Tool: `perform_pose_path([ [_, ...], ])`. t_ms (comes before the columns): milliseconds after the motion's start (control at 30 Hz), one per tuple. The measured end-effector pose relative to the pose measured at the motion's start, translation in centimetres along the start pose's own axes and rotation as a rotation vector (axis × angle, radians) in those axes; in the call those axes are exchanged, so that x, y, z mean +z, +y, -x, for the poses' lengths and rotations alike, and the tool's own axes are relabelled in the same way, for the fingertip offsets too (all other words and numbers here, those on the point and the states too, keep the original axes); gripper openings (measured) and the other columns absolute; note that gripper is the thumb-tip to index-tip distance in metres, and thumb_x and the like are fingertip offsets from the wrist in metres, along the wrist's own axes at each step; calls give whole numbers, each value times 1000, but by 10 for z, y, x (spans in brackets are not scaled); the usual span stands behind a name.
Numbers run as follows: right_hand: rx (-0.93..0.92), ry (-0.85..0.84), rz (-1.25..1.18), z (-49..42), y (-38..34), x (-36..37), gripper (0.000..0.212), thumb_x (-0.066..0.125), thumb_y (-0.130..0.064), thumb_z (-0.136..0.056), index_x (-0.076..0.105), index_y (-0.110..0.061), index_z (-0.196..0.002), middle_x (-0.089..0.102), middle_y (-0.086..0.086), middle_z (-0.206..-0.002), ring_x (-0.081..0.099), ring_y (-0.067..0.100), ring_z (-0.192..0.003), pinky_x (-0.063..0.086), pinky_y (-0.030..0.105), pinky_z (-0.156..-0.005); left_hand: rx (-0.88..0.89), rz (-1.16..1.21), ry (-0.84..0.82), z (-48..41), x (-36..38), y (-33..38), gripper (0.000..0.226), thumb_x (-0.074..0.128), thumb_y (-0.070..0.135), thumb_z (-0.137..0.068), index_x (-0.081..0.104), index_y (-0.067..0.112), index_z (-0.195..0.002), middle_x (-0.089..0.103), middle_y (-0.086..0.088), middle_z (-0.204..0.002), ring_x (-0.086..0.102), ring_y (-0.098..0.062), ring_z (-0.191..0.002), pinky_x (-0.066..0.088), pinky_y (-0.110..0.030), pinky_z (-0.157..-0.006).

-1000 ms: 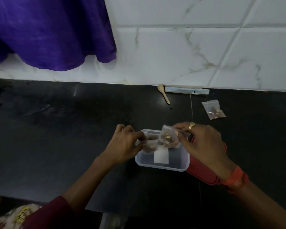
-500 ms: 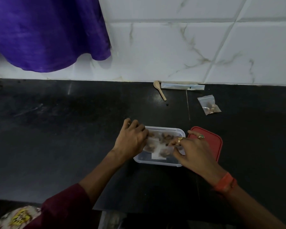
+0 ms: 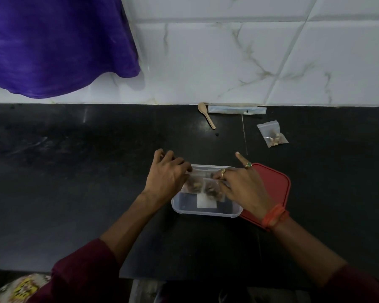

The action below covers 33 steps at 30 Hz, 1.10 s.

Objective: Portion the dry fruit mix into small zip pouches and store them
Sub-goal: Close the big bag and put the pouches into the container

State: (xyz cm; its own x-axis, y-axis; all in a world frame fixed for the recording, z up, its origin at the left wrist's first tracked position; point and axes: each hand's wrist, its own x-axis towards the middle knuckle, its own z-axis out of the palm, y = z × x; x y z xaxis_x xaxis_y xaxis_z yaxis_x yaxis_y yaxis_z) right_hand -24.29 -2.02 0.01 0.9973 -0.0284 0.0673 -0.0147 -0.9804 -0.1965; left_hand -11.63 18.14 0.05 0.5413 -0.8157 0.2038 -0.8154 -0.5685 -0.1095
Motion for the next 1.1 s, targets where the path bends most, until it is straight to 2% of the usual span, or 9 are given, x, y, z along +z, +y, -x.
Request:
perform_pose_path([
  [133,27,72,86,-4,3,3,7,75,-33,-82,77,-35,-87,70,-12,-78,69,13,-78,21,43,-115,4,21,10,1,0,-2,15,75,37,-84,74,26,-94,67,0,-96,58,-24,-90,40,-43,-87],
  [267,-17,137,74,-9,5,2,4,78,-34,-81,77,-38,-82,69,-15,-73,67,10,-73,24,42,-111,-22,54,-3,0,-2,-5,13,74,35,-85,74,27,-94,64,-2,-100,58,-24,-92,41,-43,-87],
  [500,-17,128,112,-18,9,6,6,76,-31,-85,78,-36,-88,72,-13,-75,68,9,-71,18,44,-118,-58,119,1,-4,4,-7,13,70,37,-87,72,26,-94,63,-1,-104,60,-22,-93,43,-40,-86],
  [667,2,183,161,-15,3,9,7,80,-26,-78,75,-27,-82,67,-8,-73,67,14,-71,23,45,-117,-64,198,6,-8,7,-10,18,72,41,-82,69,29,-95,63,2,-104,61,-19,-90,42,-38,-85],
  [767,37,260,85,-11,7,3,14,82,-30,-74,73,-26,-84,65,-7,-78,67,13,-75,31,44,-111,-61,279,19,-15,5,-11,24,62,45,-83,68,28,-98,65,5,-102,62,-15,-86,41,-36,-82],
  [833,37,331,-3,-12,16,-5,9,78,-30,-76,72,-27,-82,65,-11,-73,66,11,-74,39,45,-105,-60,332,13,-26,3,-8,29,54,47,-86,68,27,-101,65,6,-102,63,-12,-84,45,-34,-80],
  [900,48,367,-146,-13,28,-11,8,73,-31,-80,72,-26,-84,65,-13,-73,65,9,-72,47,42,-96,-52,394,-8,-39,3,-4,29,56,47,-87,66,27,-104,66,8,-102,64,-11,-85,48,-35,-80],
  [1000,189,357,-408,-16,53,-19,10,71,-30,-85,73,-26,-94,66,-14,-82,62,4,-71,54,29,-76,-32,468,-62,-62,6,8,31,62,47,-87,66,26,-109,66,9,-105,65,-10,-89,51,-34,-80],
  [1100,353,355,-407,-25,95,-18,12,69,-25,-87,73,-27,-98,68,-13,-85,61,4,-78,54,30,-75,-14,557,-121,-89,10,24,31,65,46,-89,65,26,-113,65,9,-109,63,-8,-93,53,-30,-79],
])
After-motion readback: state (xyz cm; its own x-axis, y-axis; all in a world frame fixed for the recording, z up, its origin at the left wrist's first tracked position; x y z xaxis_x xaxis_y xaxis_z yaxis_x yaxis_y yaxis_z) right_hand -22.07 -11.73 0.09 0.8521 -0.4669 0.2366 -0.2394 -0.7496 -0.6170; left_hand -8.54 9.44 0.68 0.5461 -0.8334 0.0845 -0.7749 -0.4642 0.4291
